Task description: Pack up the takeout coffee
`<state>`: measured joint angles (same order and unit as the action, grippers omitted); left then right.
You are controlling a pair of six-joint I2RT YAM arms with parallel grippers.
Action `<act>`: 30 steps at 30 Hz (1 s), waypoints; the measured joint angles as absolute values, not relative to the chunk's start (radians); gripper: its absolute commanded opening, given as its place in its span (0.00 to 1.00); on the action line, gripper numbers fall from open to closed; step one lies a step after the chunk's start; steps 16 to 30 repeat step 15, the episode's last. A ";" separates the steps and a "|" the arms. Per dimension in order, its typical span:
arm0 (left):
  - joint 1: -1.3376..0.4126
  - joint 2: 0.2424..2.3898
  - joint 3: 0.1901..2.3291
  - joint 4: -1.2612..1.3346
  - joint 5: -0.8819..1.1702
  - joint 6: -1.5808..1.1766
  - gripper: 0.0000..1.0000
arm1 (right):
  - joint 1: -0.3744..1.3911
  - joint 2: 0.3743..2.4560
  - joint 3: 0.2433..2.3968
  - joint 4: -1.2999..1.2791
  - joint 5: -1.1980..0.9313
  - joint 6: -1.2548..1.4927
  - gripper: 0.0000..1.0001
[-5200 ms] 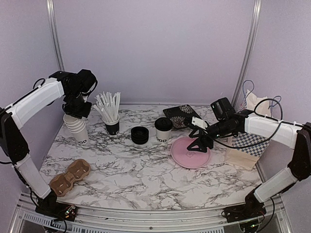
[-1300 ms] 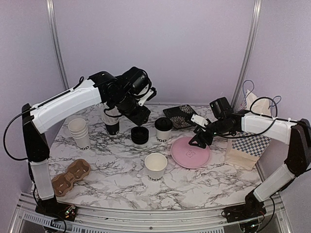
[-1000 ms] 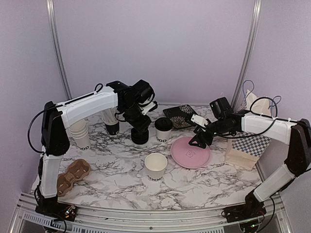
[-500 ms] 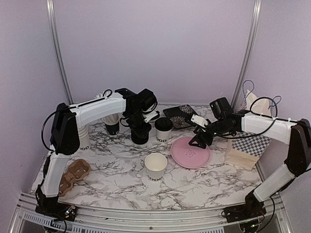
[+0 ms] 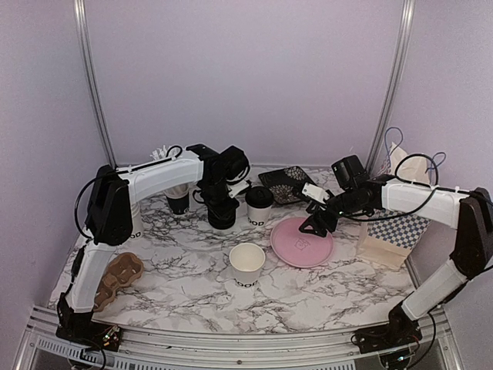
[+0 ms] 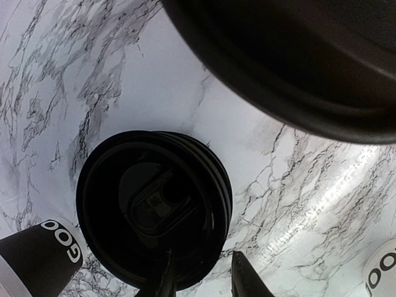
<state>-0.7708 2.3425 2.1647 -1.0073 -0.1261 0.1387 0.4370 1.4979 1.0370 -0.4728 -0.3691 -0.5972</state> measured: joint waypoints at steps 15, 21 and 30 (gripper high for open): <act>-0.760 2.357 2.180 -1.012 -0.132 0.139 0.28 | 0.437 1.501 1.037 -0.477 -0.373 -0.600 0.73; -0.760 2.357 2.180 -1.012 -0.132 0.139 0.28 | 0.437 1.501 1.037 -0.477 -0.373 -0.600 0.73; -0.760 2.357 2.180 -1.012 -0.132 0.139 0.28 | 0.437 1.501 1.037 -0.477 -0.373 -0.600 0.73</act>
